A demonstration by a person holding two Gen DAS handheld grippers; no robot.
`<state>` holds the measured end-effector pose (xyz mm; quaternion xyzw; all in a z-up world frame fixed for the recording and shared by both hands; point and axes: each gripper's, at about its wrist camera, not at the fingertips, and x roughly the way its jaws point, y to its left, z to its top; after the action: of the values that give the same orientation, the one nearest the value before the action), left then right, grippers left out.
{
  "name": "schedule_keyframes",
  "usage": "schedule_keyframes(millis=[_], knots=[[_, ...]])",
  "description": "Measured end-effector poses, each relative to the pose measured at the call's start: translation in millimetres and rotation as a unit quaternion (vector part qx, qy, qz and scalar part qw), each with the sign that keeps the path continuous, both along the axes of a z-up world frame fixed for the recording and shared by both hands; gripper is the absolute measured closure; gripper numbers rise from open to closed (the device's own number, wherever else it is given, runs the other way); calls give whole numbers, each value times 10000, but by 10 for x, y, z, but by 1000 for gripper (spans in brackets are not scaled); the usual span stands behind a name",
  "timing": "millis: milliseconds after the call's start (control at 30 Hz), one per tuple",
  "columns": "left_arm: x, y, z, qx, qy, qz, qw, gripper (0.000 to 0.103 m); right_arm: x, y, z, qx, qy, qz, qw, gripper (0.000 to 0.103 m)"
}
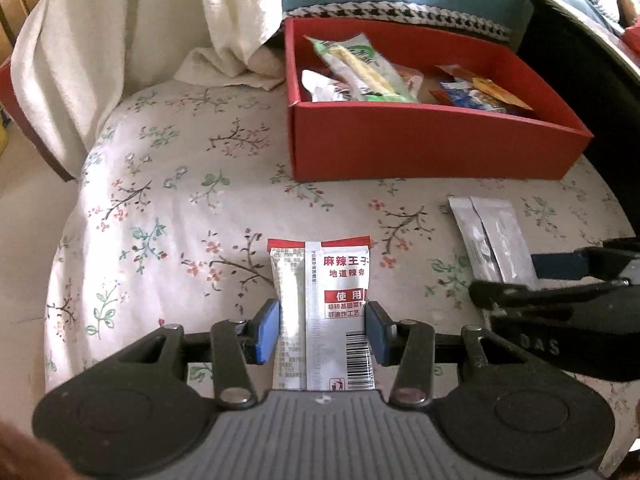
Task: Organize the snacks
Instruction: 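Grasp the red-and-white spicy strip packet with the left gripper while the right grasps the white long packets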
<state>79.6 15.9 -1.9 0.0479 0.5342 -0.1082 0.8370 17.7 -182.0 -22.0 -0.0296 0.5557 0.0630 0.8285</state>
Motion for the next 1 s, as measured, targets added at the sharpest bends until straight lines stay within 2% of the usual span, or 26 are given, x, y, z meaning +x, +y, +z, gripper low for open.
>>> schedule_keyframes(millis=[167,267,333,467,500,567,633,700,767,800,833,1000], knots=[[-40,-103,-5,118,-79,-164,9998,64,-52,-70,-17,-128,42,-6,9999,42],[-47,-150,-57,201,-36,-219,9996,62,-70,-37,-36,-344,-69,100,9993,30],[-54,-186,-67,275,-95,-280,9992,59,-58,-24,-52,-503,-140,95,9986,18],[-67,-188,-100,406,-149,-291,9986,43,-26,-133,-63,-354,-61,-37,9993,12],[-66,-169,-109,429,-167,-249,9986,36,-16,-158,-72,-274,-40,-81,9996,11],[-59,-106,-134,377,-136,-117,9991,31,-10,-218,-89,-28,58,-225,9997,12],[-55,-55,-141,247,-31,-34,9997,34,-48,-207,-86,4,40,-120,9999,15],[-80,-44,-119,155,12,1,9999,53,-98,-179,-69,9,33,-37,10000,18],[-132,-89,-89,197,-50,-88,9998,60,-143,-152,-37,-1,12,96,10000,26],[-150,-111,-81,212,-60,-118,9997,61,-158,-158,-13,66,29,128,9999,38],[-165,-131,-70,213,-72,-164,9996,62,-170,-175,11,114,41,116,9999,42],[-174,-171,-47,105,-31,-277,9996,64,-220,-222,50,227,95,95,9997,44]])
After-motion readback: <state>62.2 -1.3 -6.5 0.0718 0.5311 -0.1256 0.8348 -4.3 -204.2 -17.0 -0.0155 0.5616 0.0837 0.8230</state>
